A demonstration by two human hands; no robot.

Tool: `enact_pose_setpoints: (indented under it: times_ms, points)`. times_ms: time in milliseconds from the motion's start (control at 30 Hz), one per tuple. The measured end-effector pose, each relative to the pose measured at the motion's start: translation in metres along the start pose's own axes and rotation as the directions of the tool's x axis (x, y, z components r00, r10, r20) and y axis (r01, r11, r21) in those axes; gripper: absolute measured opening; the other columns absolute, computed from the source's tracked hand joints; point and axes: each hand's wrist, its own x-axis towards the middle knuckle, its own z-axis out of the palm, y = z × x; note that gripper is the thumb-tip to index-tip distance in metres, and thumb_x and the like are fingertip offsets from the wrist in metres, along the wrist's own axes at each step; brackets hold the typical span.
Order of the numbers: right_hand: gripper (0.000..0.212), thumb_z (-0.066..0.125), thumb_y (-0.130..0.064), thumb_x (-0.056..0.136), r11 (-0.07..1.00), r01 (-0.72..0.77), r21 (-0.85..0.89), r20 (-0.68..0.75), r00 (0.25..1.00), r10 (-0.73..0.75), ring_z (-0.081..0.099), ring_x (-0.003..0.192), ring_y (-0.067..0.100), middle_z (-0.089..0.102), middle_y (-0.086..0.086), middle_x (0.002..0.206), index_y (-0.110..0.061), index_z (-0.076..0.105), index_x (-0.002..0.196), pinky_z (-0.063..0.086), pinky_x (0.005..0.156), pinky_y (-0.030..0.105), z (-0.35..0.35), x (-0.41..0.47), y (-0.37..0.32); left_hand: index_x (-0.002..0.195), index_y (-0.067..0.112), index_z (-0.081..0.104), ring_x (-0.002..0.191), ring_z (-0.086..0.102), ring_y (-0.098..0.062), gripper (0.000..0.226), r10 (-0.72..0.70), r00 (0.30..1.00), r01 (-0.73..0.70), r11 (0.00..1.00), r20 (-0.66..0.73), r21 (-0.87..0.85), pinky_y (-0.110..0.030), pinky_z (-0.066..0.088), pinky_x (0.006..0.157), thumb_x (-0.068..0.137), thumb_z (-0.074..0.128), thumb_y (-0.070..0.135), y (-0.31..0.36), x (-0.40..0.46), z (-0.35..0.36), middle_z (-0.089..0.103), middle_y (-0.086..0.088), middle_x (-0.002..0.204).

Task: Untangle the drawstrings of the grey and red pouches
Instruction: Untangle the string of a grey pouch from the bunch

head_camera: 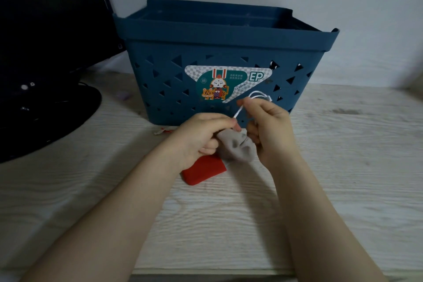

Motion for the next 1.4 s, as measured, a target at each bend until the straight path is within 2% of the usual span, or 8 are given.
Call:
enact_pose_setpoints:
  times_ms: [100, 367, 500, 667, 933, 1100, 1200, 1400]
  points:
    - [0.021, 0.059, -0.013, 0.089, 0.998, -0.039, 0.041, -0.078, 0.996, 0.042, 0.029, 0.045, 0.01, 0.034, 0.005, 0.057, -0.006, 0.063, 0.07, 0.025, 0.043, 0.021, -0.002, 0.004, 0.002, 0.06, 0.014, 0.054, 0.025, 0.02, -0.002, 0.032, -0.208, 0.971, 0.237, 0.882, 0.115, -0.407, -0.011, 0.011, 0.027, 0.092, 0.048, 0.016, -0.001, 0.002, 0.002, 0.035, 0.007, 0.044]
    - [0.021, 0.058, -0.015, 0.09, 0.95, -0.169, -0.261, -0.006, 0.985, 0.173, 0.037, 0.036, 0.006, 0.047, 0.002, 0.053, -0.004, 0.061, 0.072, 0.029, 0.036, 0.017, 0.0, 0.003, 0.009, 0.077, 0.014, 0.053, 0.022, 0.023, -0.004, 0.024, -0.206, 0.964, 0.267, 0.749, 0.169, -0.607, -0.013, 0.013, 0.024, 0.095, 0.04, 0.023, -0.005, 0.008, 0.005, 0.056, 0.006, 0.057]
    - [0.025, 0.053, -0.014, 0.093, 0.954, -0.166, -0.249, -0.153, 0.98, 0.13, 0.033, 0.036, 0.008, 0.037, 0.001, 0.053, -0.007, 0.057, 0.069, 0.027, 0.036, 0.018, -0.004, 0.005, 0.004, 0.076, 0.015, 0.049, 0.025, 0.019, -0.003, 0.023, -0.201, 0.978, 0.201, 0.857, 0.05, -0.474, -0.012, 0.01, 0.028, 0.096, 0.041, 0.023, -0.01, 0.011, 0.004, 0.05, 0.008, 0.052]
    - [0.03, 0.04, -0.013, 0.092, 0.963, -0.103, 0.247, 0.035, 0.995, 0.098, 0.028, 0.042, 0.009, 0.037, -0.005, 0.051, -0.012, 0.047, 0.063, 0.021, 0.039, 0.019, -0.004, 0.003, -0.006, 0.061, 0.016, 0.04, 0.033, 0.018, -0.006, 0.029, -0.06, 0.994, 0.069, 0.992, -0.089, 0.104, -0.015, 0.014, 0.033, 0.09, 0.041, 0.014, -0.011, 0.009, 0.008, 0.034, 0.003, 0.051]
    - [0.021, 0.048, -0.023, 0.085, 0.97, 0.214, -0.115, 0.356, 0.92, -0.161, 0.055, 0.07, 0.006, 0.061, -0.006, 0.068, -0.016, 0.065, 0.074, 0.043, 0.068, 0.016, 0.005, -0.002, 0.008, 0.076, 0.017, 0.06, 0.083, 0.06, -0.02, 0.023, 0.237, 0.965, -0.258, 0.762, 0.115, 0.594, -0.043, 0.047, 0.08, 0.086, 0.047, 0.033, -0.019, 0.006, 0.012, 0.064, -0.008, 0.081]
    - [0.018, 0.048, -0.032, 0.089, 0.91, 0.288, -0.299, 0.277, 0.938, -0.206, 0.058, 0.089, 0.005, 0.061, -0.011, 0.091, -0.025, 0.061, 0.1, 0.047, 0.084, 0.026, 0.004, -0.001, 0.008, 0.073, 0.008, 0.053, 0.044, 0.045, -0.013, 0.031, 0.209, 0.976, -0.179, 0.927, -0.057, 0.331, -0.024, 0.035, 0.046, 0.098, 0.042, 0.023, -0.013, 0.008, 0.007, 0.049, -0.004, 0.053]
    - [0.022, 0.054, -0.024, 0.093, 0.789, 0.312, -0.529, 0.187, 0.95, -0.25, 0.054, 0.067, -0.002, 0.058, -0.013, 0.075, -0.024, 0.053, 0.114, 0.044, 0.068, 0.014, -0.002, 0.002, 0.01, 0.068, 0.01, 0.046, 0.034, 0.034, -0.008, 0.034, 0.173, 0.978, -0.153, 0.974, -0.117, 0.166, -0.017, 0.026, 0.035, 0.099, 0.039, 0.02, -0.01, 0.012, 0.001, 0.04, -0.002, 0.053]
    - [0.013, 0.056, -0.012, 0.09, 0.585, 0.372, -0.721, 0.214, 0.922, -0.323, 0.055, 0.068, 0.002, 0.063, -0.006, 0.076, -0.013, 0.066, 0.082, 0.038, 0.062, 0.008, -0.004, 0.003, 0.008, 0.067, 0.011, 0.051, 0.038, 0.041, -0.009, 0.036, 0.171, 0.978, -0.138, 0.96, -0.118, 0.243, -0.019, 0.028, 0.039, 0.098, 0.043, 0.027, -0.016, 0.016, -0.003, 0.047, -0.002, 0.054]
